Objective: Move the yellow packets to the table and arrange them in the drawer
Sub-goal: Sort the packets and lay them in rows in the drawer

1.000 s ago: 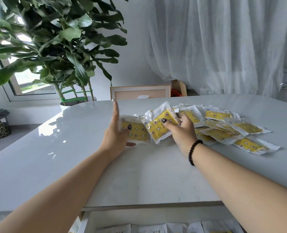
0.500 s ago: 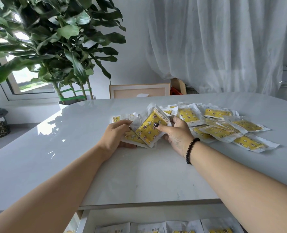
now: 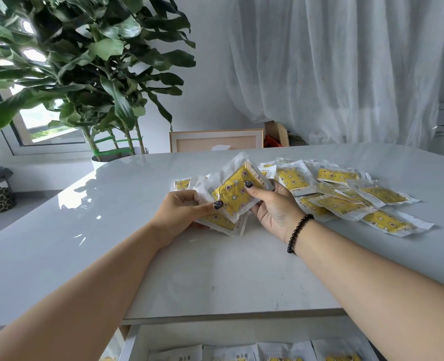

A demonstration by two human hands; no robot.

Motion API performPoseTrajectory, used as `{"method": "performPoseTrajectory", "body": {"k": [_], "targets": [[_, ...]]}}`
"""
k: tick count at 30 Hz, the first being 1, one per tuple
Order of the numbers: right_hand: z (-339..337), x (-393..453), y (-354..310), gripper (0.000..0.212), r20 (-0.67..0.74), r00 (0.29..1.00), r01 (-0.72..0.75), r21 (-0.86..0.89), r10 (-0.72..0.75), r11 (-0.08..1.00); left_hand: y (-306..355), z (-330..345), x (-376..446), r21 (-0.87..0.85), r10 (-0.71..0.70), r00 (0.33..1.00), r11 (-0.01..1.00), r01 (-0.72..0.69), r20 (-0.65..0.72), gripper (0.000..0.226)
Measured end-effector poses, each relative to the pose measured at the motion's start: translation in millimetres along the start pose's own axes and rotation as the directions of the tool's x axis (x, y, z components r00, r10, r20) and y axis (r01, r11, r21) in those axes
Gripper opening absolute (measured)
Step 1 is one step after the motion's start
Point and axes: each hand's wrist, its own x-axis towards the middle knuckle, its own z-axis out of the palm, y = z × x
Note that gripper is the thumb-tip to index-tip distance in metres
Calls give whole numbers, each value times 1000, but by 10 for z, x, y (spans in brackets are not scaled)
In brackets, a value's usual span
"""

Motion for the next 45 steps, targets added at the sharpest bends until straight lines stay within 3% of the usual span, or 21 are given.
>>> {"method": "performPoseTrajectory", "body": {"k": [5,11,15,18,21,25,28,32,35,37,38,41,43,45], "targets": [[48,-30,32,39,77,992,-99,7,98,995,-40,-14,33,18,-5,1000,1000,5,-6,14],[60,-33,41,27,87,992,-85,-37,88,996,-29,-22,12,-47,-14,998,999,16,56,18],[50,-10,111,24,-16,997,68,-344,-78,936,-45,-33,35,-38,-39,999,999,38,-4,14],[33,-9,129,20,-75,984,98,-523,-160,847,-40,-49,49,-56,-59,998,997,57,-31,13],[46,-31,116,23,-72,988,82,-502,-136,861,-30,-53,50,-74,-65,998,995,63,-25,32],[56,-37,81,23,-56,995,55,-432,-88,900,-40,-56,50,-103,-69,997,992,67,-18,21],[48,-29,104,24,-64,990,81,-477,-126,875,-49,-55,53,-113,-58,997,992,53,-47,6],[76,-43,146,32,-36,957,174,-720,-287,672,-63,-67,71,-132,-36,978,991,8,-208,10],[52,-13,120,20,49,851,256,-908,-523,333,-80,-96,85,-91,-11,941,996,-21,-339,11],[-44,76,88,10,124,776,224,-971,-619,87,-80,-108,83,-63,5,911,997,-34,-412,12],[-94,127,68,23,107,781,141,-990,-616,6,-81,-117,84,-52,12,897,998,-39,-442,13],[-171,232,25,82,-99,893,-173,-976,-439,-132,-81,-136,85,-26,12,878,999,-28,-479,13],[-144,239,48,109,-117,944,-210,-934,-309,-288,-81,-134,87,0,17,877,1000,-19,-480,11],[-111,241,67,114,-112,960,-194,-927,-259,-320,-81,-128,84,22,24,876,1000,-15,-481,9]]}}
